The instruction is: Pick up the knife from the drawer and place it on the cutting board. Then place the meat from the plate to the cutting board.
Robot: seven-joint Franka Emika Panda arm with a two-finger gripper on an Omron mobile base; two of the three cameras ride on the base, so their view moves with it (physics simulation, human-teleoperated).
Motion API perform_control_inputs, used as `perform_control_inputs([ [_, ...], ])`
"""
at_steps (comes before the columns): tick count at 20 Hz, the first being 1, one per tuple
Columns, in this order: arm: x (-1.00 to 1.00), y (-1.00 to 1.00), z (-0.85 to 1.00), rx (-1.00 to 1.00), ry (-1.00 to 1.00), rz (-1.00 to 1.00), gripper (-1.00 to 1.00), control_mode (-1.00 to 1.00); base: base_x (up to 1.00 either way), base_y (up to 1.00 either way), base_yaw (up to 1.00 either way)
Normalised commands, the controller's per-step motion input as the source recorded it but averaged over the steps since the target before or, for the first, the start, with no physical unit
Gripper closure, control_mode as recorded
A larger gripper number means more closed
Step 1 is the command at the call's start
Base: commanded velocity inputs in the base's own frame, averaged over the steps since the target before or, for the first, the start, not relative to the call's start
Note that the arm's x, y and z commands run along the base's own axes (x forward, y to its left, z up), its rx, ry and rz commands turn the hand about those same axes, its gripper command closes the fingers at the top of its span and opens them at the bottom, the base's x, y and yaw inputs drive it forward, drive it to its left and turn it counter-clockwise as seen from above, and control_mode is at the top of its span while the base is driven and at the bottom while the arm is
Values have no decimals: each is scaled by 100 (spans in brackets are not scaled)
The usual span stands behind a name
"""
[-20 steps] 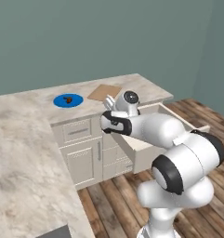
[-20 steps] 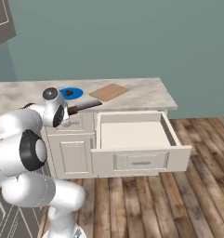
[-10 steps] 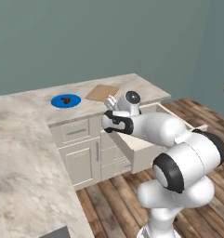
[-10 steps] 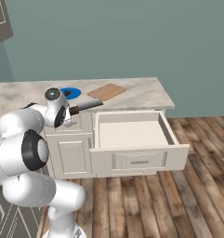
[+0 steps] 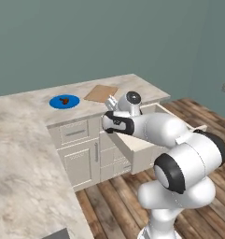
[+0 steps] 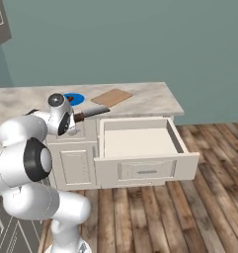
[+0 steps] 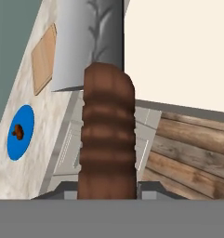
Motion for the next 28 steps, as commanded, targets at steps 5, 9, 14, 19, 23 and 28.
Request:
perform_control_inputs([
  [5,0,0,0,0,0,0,100,100,86,100,-15],
  [9,0,0,0,0,0,0,100,100,99,98,-7],
  [14,0,0,0,0,0,0,100,100,23,85,0],
  [19,0,0,0,0,0,0,100,100,-25,23,5],
  [23,0,0,0,0,0,0,100,100,-3,48,21],
  [28,0,0,0,0,0,0,100,100,-1,22,43],
])
